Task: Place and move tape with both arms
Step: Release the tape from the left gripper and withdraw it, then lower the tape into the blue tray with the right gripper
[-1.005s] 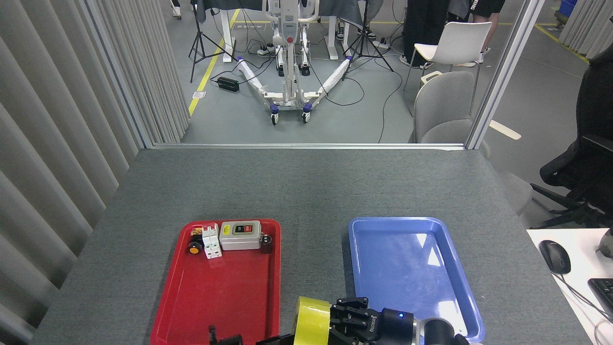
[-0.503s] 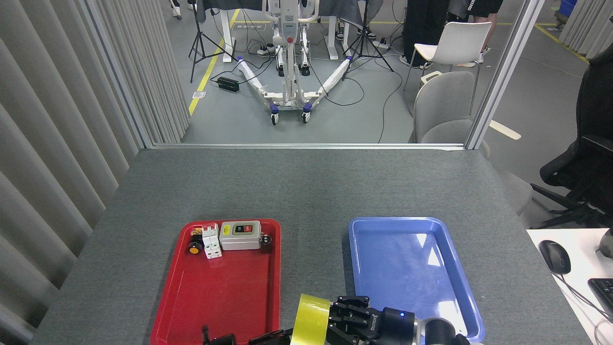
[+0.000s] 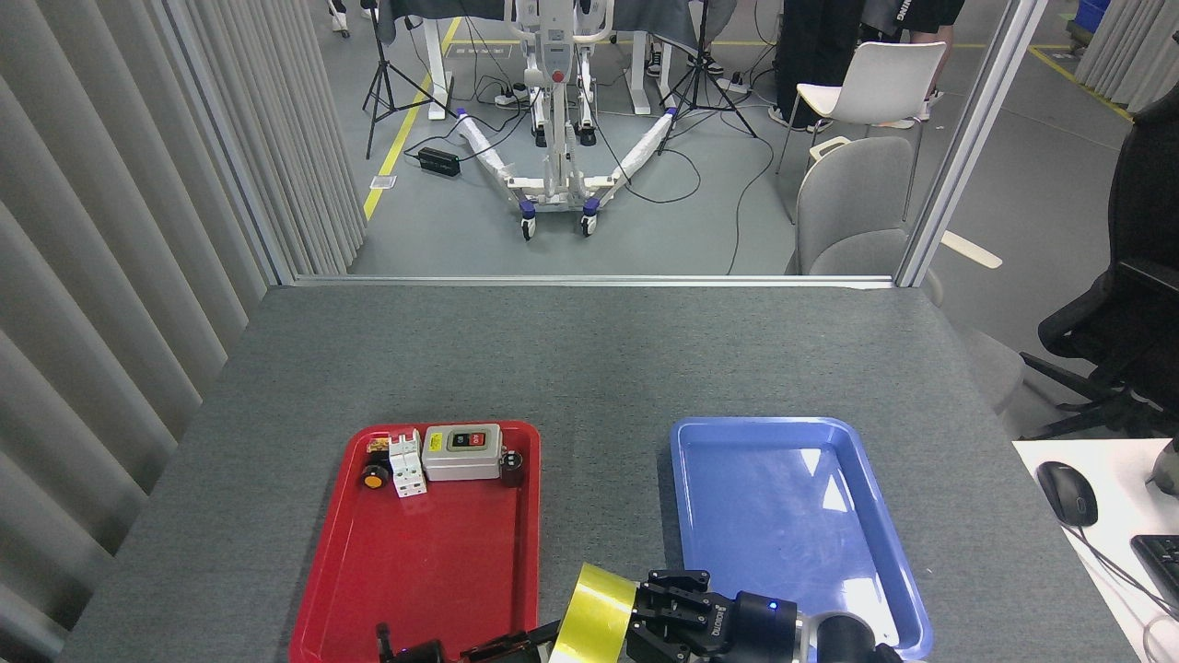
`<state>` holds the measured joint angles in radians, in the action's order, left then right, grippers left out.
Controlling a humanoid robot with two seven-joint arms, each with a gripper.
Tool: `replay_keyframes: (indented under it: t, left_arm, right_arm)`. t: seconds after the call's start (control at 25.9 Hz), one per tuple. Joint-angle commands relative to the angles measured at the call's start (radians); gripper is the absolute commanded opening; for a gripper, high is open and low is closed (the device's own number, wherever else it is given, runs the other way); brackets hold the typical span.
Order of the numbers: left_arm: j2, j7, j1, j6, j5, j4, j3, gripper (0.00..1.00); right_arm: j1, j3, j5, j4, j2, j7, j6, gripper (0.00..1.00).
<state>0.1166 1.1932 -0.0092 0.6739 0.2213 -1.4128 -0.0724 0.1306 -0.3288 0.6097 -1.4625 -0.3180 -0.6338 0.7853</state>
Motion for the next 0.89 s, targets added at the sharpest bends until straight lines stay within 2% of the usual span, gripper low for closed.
replay_keyframes:
  t: [0.0,0.08,0.27,0.35,0.39,0.46,0.54,0.58,0.62,0.7,0.73,0.85]
  left_arm:
    - [0.000,-0.073,0.000,-0.005,0.012,-0.001,-0.018,1.00]
    - [0.000,-0.156,0.000,-0.007,0.046,-0.006,-0.043,1.00]
    - [0.000,-0.380,0.000,-0.040,0.220,-0.012,-0.153,1.00]
    - [0.000,-0.501,-0.002,-0.063,0.342,-0.041,-0.164,1.00]
    - [0.000,-0.570,0.000,-0.068,0.441,-0.069,-0.167,1.00]
    - [0.000,-0.807,0.000,-0.100,0.757,-0.110,-0.167,1.00]
    - [0.000,-1.116,0.000,-0.263,1.113,-0.161,-0.156,1.00]
    - [0.003,-1.225,0.000,-0.381,1.237,-0.163,-0.129,1.00]
    - [0.000,-1.270,0.000,-0.493,1.297,-0.163,-0.078,1.00]
    - [0.000,-1.227,0.000,-0.668,1.294,-0.167,0.009,1.00]
    - [-0.002,-1.169,0.000,-0.715,1.291,-0.173,0.037,1.00]
    - [-0.002,-1.046,0.028,-0.728,1.239,-0.222,0.117,1.00]
  right_arm:
    - [-0.005,-0.006,-0.004,-0.001,-0.006,0.000,0.000,0.25]
    - [-0.009,-0.006,-0.005,-0.001,-0.007,0.000,0.000,0.25]
    - [-0.016,-0.004,-0.018,-0.002,-0.012,0.002,0.000,0.24]
    - [-0.016,-0.002,-0.034,-0.002,-0.024,0.002,0.000,0.24]
    - [-0.016,-0.001,-0.044,-0.002,-0.027,0.002,0.000,0.24]
    - [-0.019,0.007,-0.071,-0.012,-0.038,0.002,0.000,0.23]
    - [-0.023,0.025,-0.099,-0.019,-0.050,0.002,0.000,0.21]
    - [-0.028,0.057,-0.102,-0.022,-0.056,0.000,0.000,0.20]
    - [-0.040,0.106,-0.102,-0.024,-0.053,-0.001,0.000,0.18]
    - [-0.065,0.200,-0.097,-0.027,-0.049,-0.007,0.000,0.17]
    - [-0.068,0.240,-0.091,-0.029,-0.047,-0.012,0.000,0.17]
    - [-0.071,0.360,-0.039,-0.032,-0.043,-0.012,0.000,0.13]
